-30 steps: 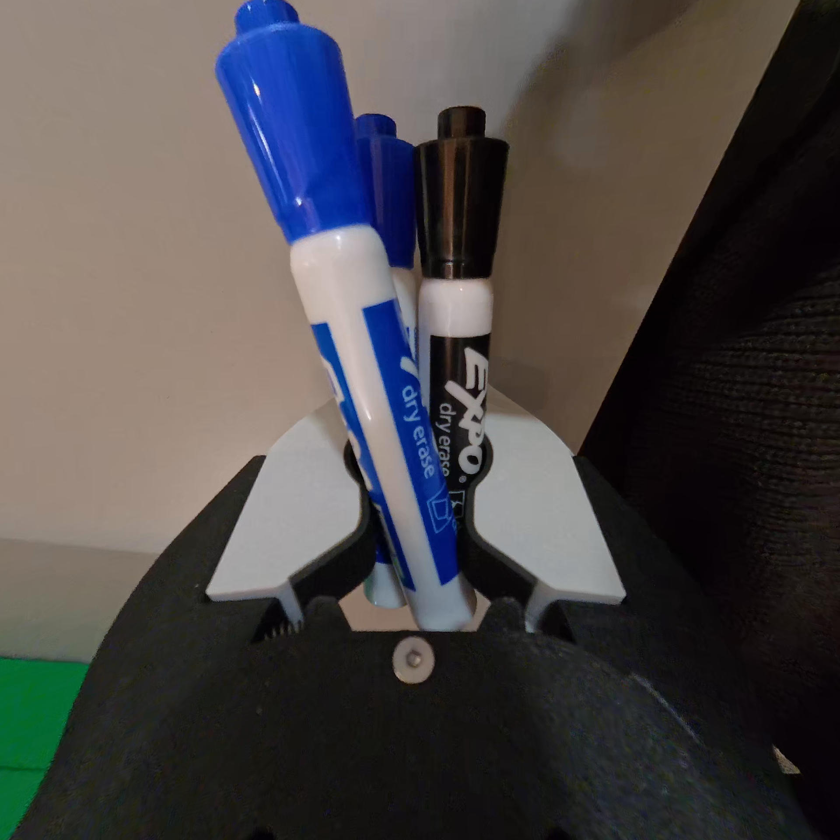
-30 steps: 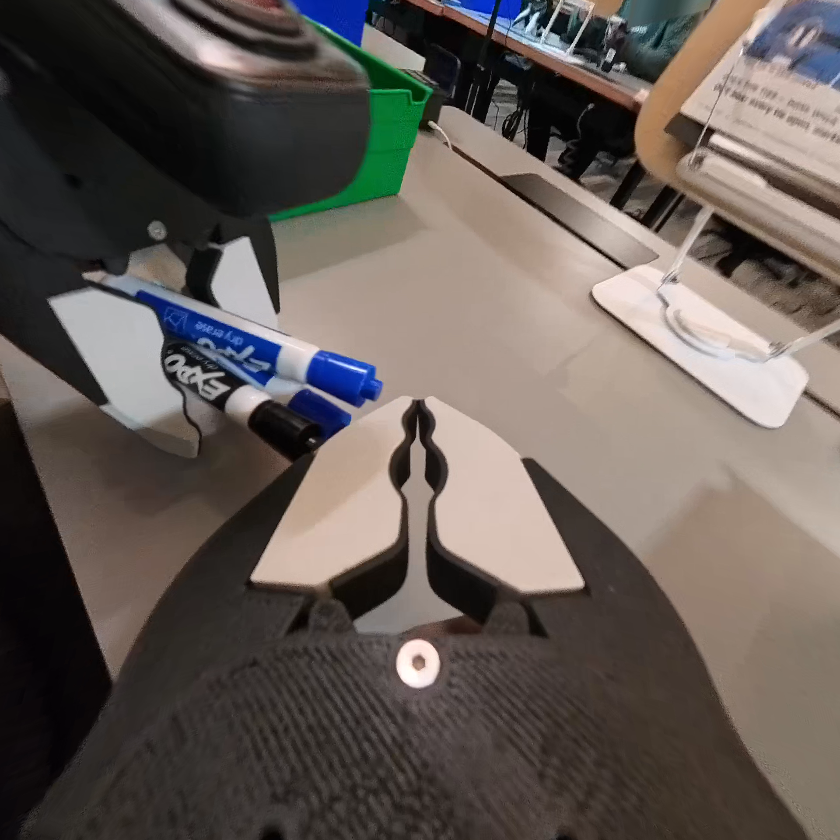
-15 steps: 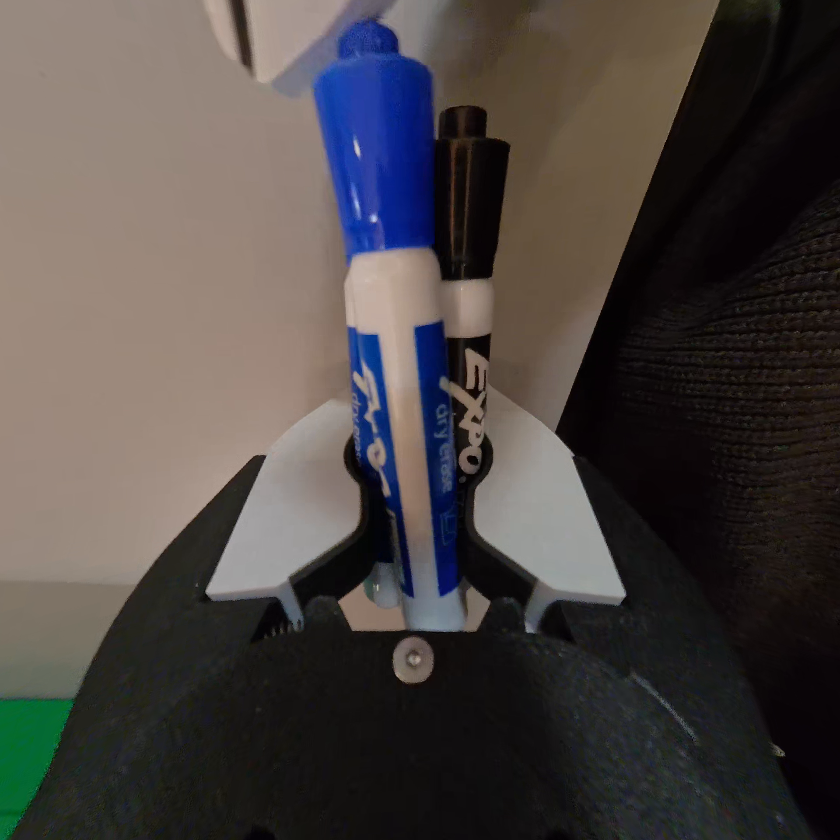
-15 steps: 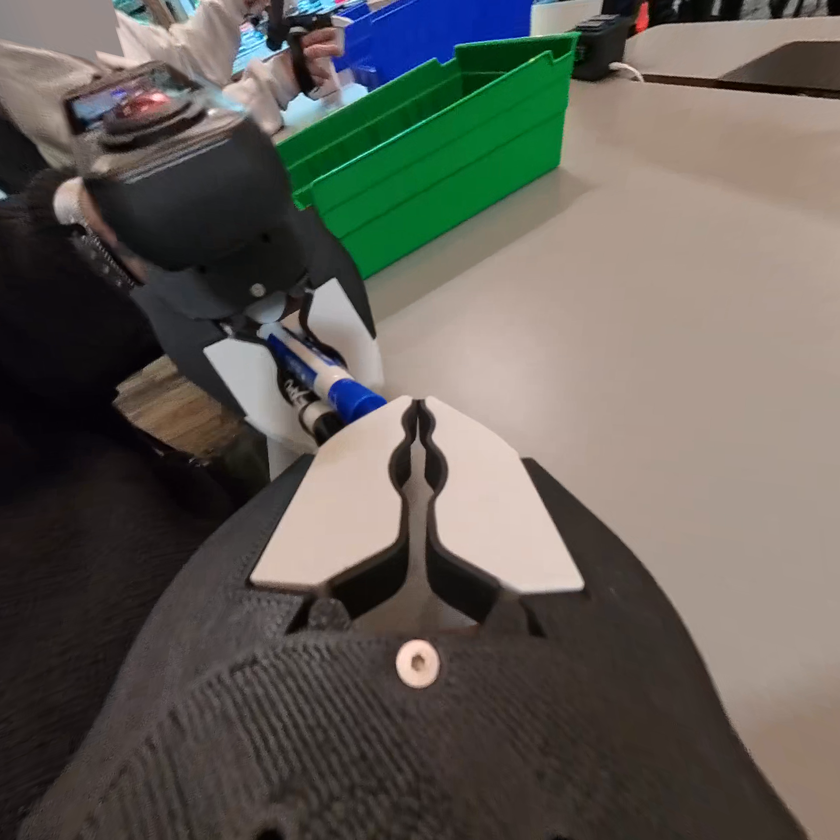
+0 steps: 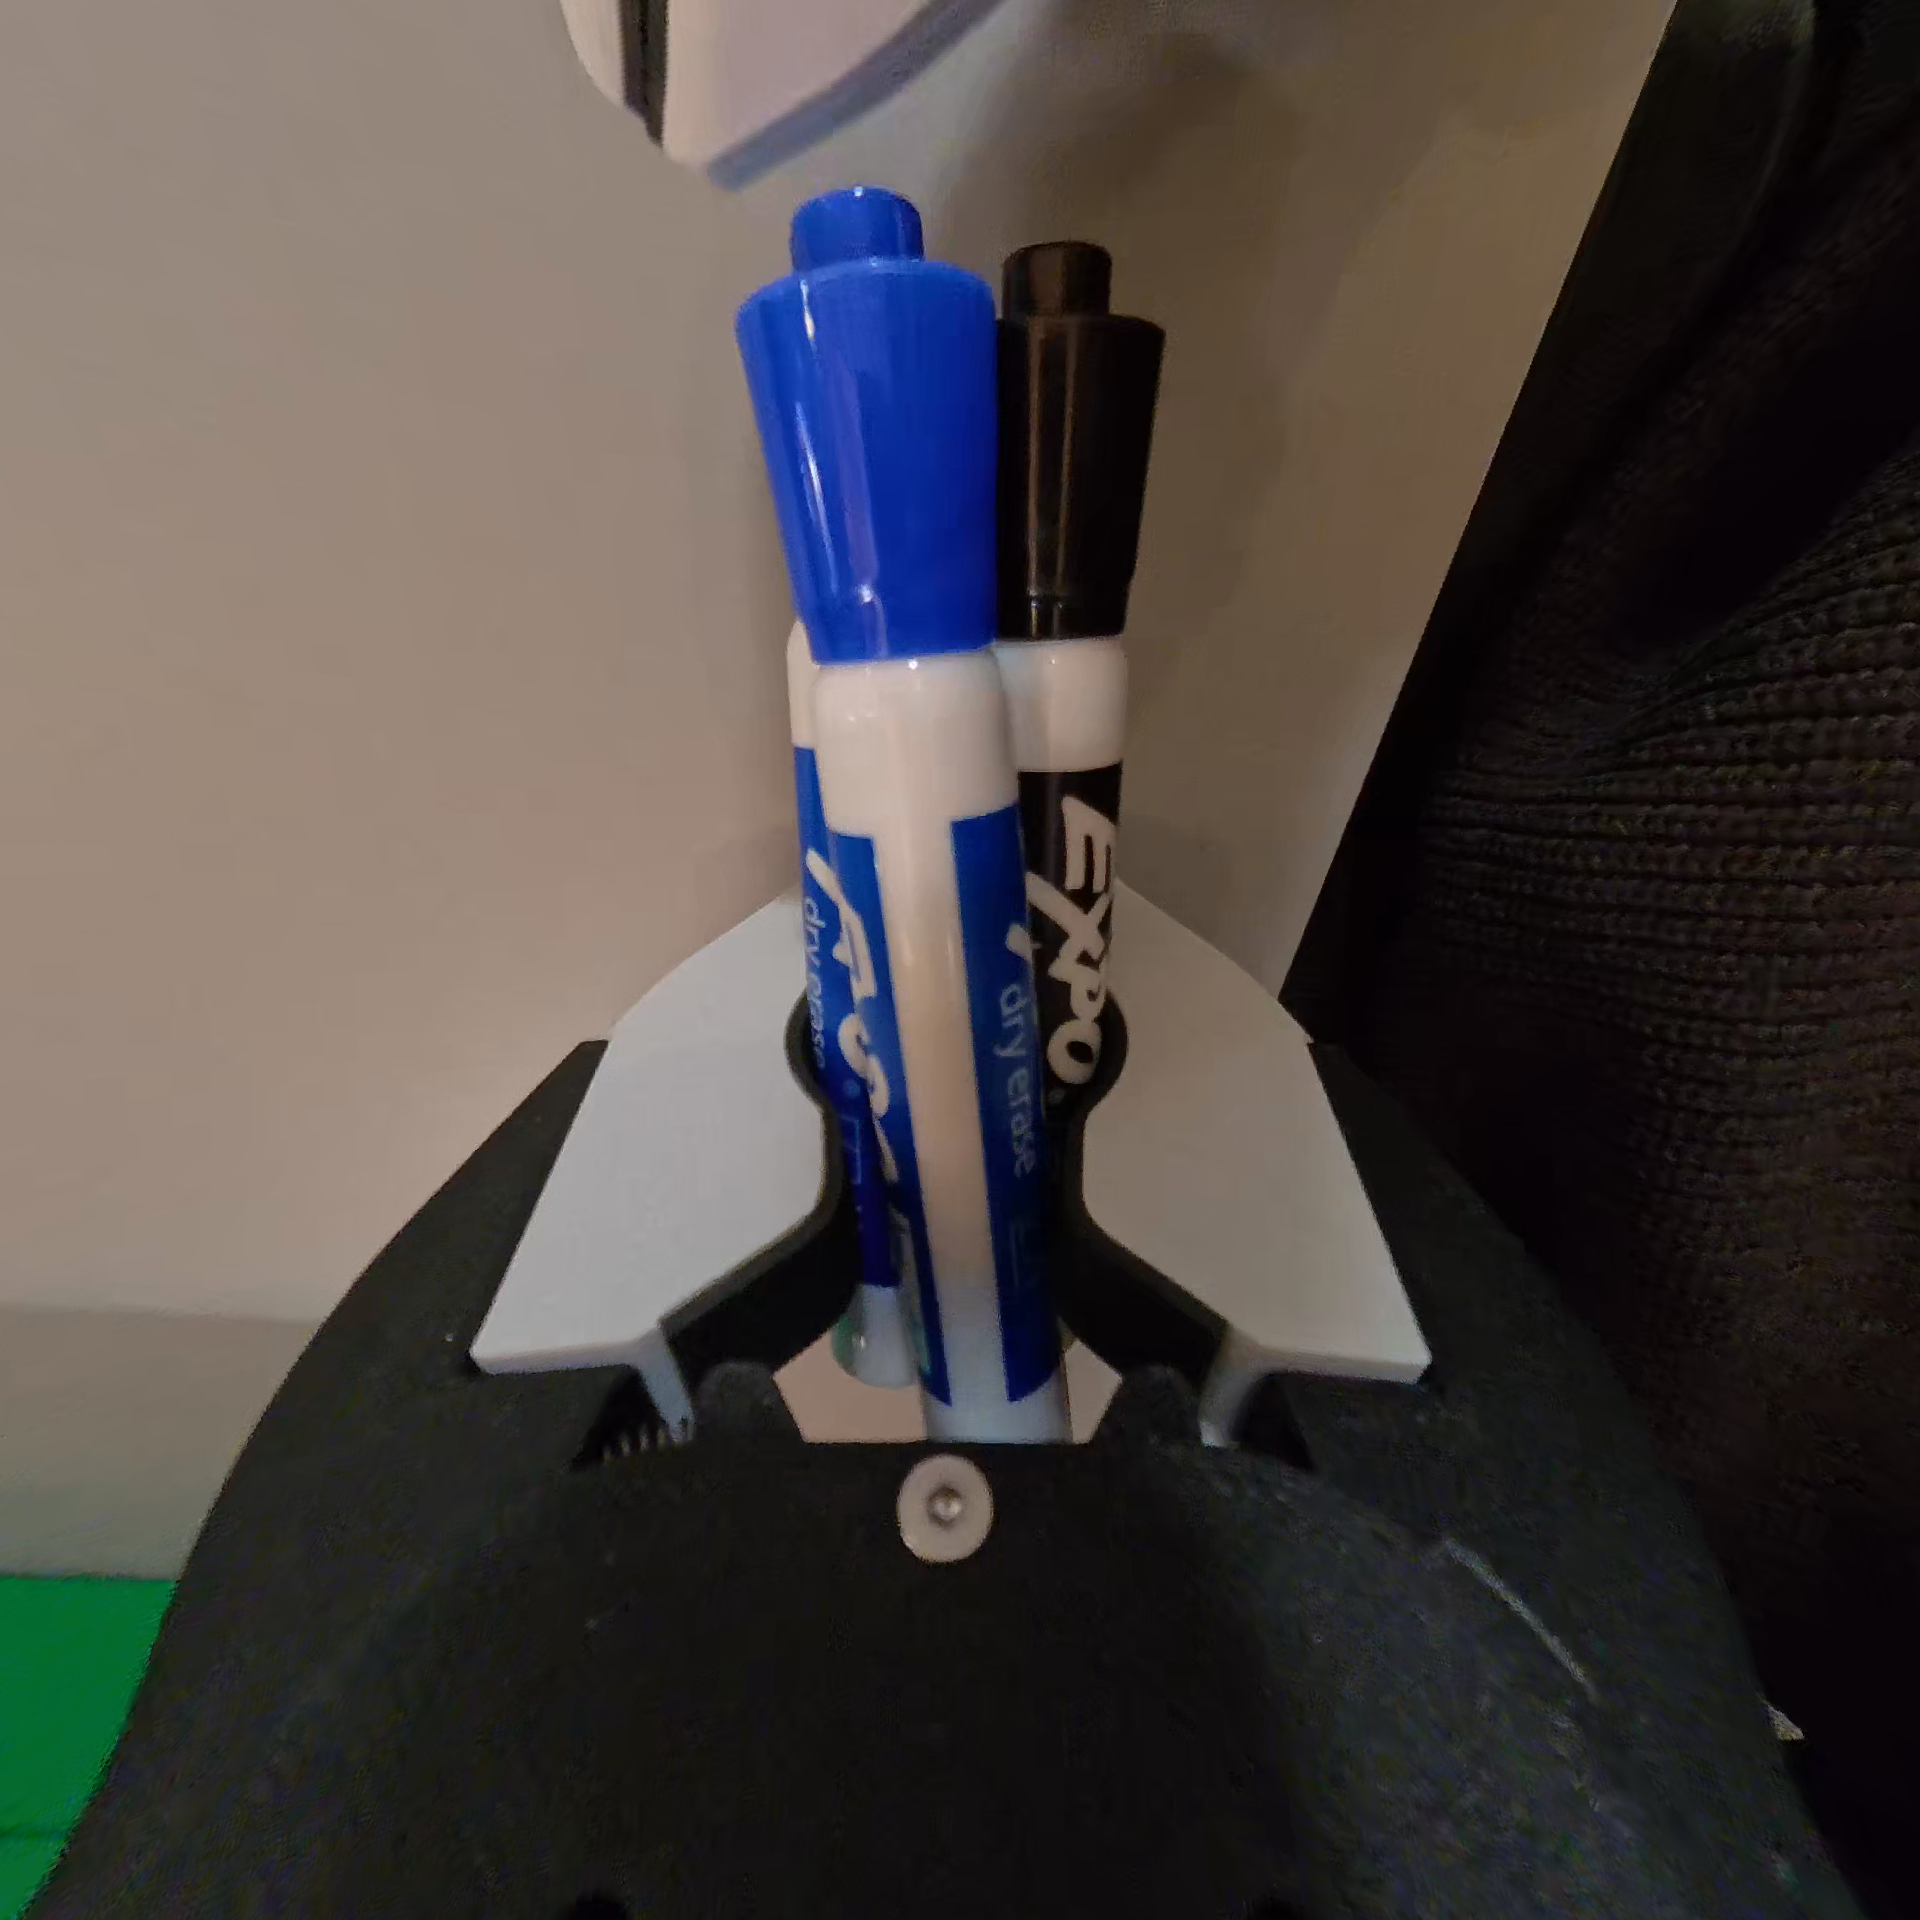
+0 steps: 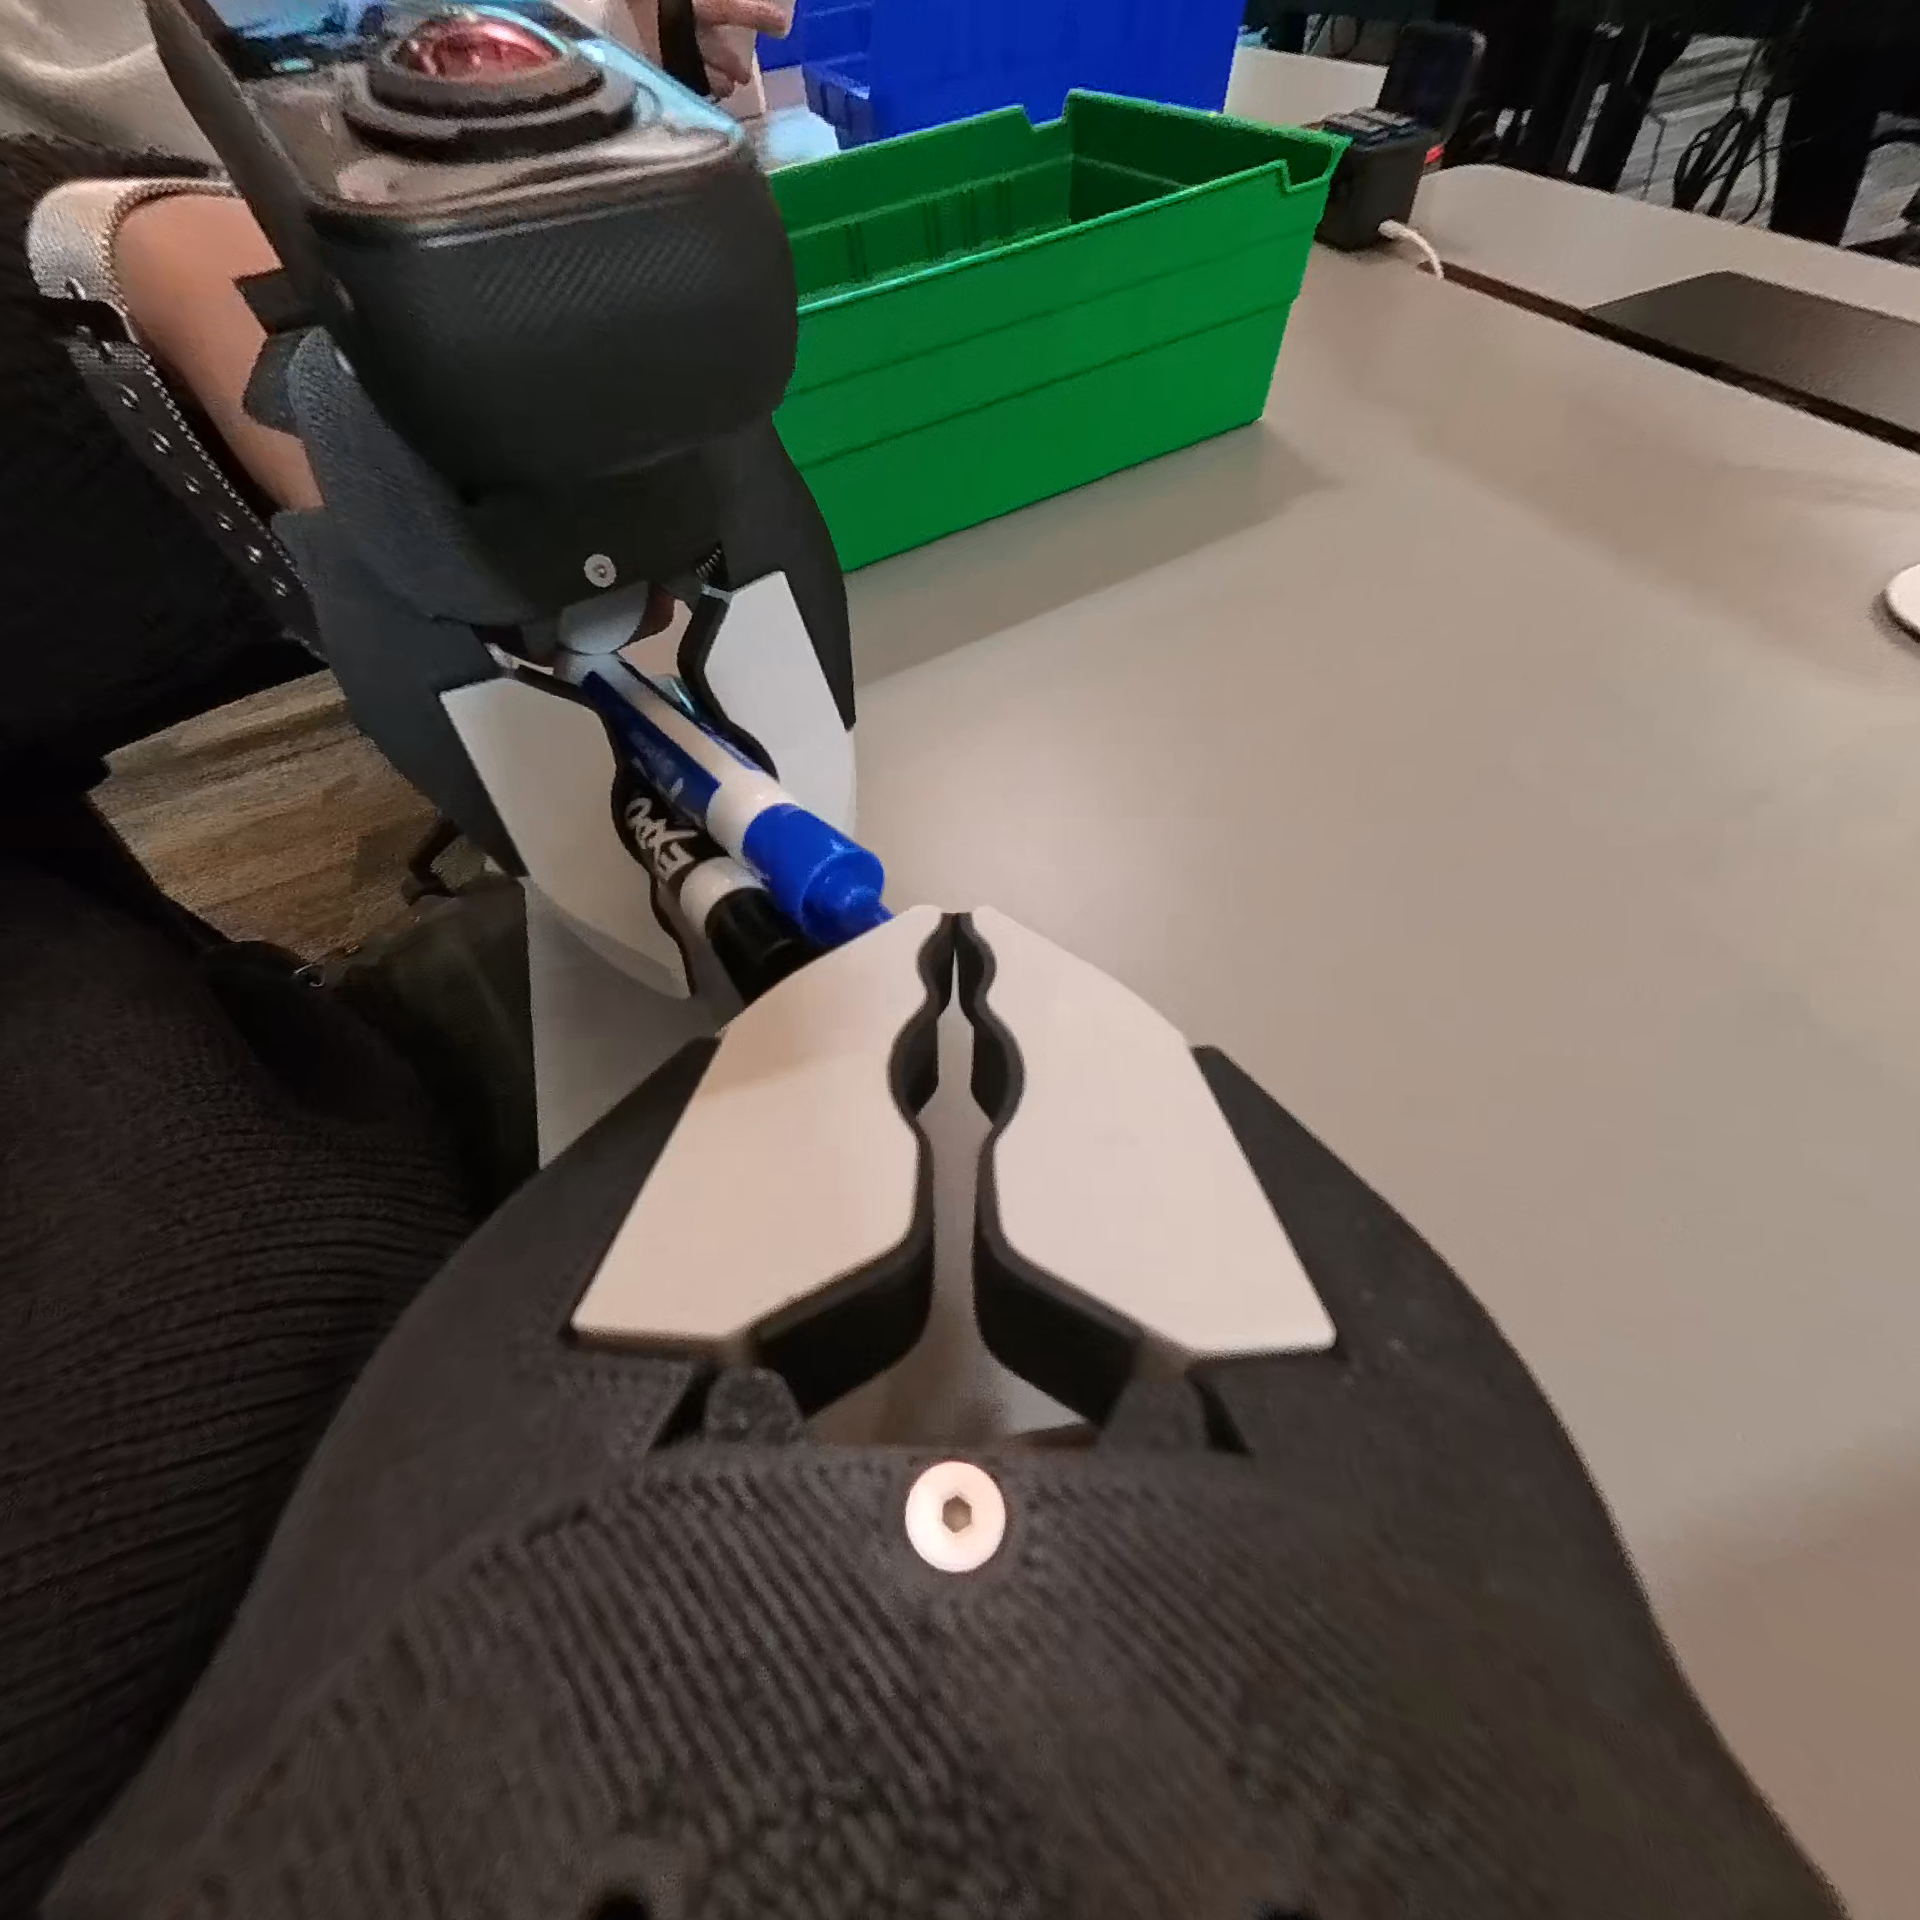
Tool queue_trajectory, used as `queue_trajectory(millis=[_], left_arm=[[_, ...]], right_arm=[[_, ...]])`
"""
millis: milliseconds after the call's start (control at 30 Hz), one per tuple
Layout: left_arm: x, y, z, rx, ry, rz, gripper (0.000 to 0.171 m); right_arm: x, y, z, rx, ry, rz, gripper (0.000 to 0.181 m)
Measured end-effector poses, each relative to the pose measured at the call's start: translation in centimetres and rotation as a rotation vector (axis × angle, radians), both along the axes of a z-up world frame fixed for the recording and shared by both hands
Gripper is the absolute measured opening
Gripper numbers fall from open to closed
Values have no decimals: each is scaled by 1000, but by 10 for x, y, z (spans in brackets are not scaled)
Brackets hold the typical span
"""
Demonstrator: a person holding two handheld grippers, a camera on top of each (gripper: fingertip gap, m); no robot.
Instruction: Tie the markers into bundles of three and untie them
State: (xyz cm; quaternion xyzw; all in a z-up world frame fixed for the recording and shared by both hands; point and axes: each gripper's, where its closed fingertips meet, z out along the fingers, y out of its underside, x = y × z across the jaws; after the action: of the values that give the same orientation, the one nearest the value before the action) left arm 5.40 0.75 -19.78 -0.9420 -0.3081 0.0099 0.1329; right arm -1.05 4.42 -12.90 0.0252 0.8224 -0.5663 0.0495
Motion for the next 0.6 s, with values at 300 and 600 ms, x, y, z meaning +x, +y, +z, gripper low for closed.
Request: queue_trajectory(millis=[300, 600], left_arm=[[-2, -5, -2, -23, 3, 7, 46], [-1, -7, -3, -35, -3, 6, 47]], right_arm=[[-7, 0, 5, -31, 8, -40, 0], [-11, 0, -2, 5, -10, -66, 0]])
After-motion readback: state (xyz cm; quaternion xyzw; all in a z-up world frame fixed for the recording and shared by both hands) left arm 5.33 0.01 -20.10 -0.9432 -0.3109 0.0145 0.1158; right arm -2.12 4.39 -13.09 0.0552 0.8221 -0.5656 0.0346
